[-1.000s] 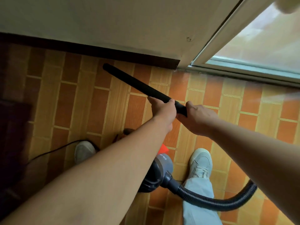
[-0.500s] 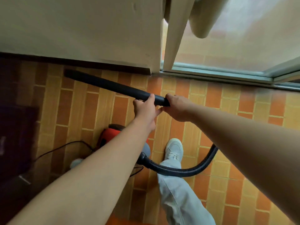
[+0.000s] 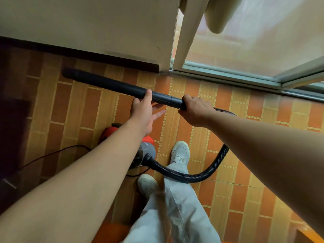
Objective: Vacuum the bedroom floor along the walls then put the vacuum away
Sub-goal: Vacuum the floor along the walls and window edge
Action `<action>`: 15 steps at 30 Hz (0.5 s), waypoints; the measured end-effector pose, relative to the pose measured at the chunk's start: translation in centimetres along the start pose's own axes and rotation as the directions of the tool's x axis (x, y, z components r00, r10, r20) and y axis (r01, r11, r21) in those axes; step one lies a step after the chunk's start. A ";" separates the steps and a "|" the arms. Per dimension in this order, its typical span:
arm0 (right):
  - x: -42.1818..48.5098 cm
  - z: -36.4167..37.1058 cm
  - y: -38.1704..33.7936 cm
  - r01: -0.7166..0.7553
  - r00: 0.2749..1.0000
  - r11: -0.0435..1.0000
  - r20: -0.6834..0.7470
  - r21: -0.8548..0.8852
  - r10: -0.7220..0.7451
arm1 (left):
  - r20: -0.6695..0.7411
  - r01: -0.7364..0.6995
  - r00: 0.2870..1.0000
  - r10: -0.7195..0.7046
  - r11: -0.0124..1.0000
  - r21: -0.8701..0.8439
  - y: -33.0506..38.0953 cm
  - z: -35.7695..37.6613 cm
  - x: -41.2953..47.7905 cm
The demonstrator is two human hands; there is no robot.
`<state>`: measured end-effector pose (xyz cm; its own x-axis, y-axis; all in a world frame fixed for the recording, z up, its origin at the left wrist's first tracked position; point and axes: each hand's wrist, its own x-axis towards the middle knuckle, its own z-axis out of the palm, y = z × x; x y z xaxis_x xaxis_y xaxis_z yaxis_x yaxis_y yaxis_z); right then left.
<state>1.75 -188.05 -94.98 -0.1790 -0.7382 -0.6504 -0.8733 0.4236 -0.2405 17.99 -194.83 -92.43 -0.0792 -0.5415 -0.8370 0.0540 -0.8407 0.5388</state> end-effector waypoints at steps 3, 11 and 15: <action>-1.5 -0.3 -0.9 -0.007 0.999 1.000 -0.036 -0.013 0.007 | 0.044 -0.014 0.999 0.014 1.000 -0.002 0.2 -0.9 -1.5; -6.9 -1.6 -1.6 -0.067 0.993 0.997 -0.092 0.036 0.070 | 0.126 -0.066 0.990 0.061 0.997 0.032 0.0 -0.5 -8.1; -8.6 -1.2 0.1 -0.095 0.988 0.991 -0.115 0.090 0.105 | 0.141 -0.081 0.988 0.067 0.992 0.094 -1.1 1.2 -9.6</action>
<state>2.68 -182.32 -88.56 -0.3206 -0.7449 -0.5851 -0.8079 0.5375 -0.2417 17.46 -188.76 -84.90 -0.2153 -0.5916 -0.7770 -0.0338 -0.7906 0.6114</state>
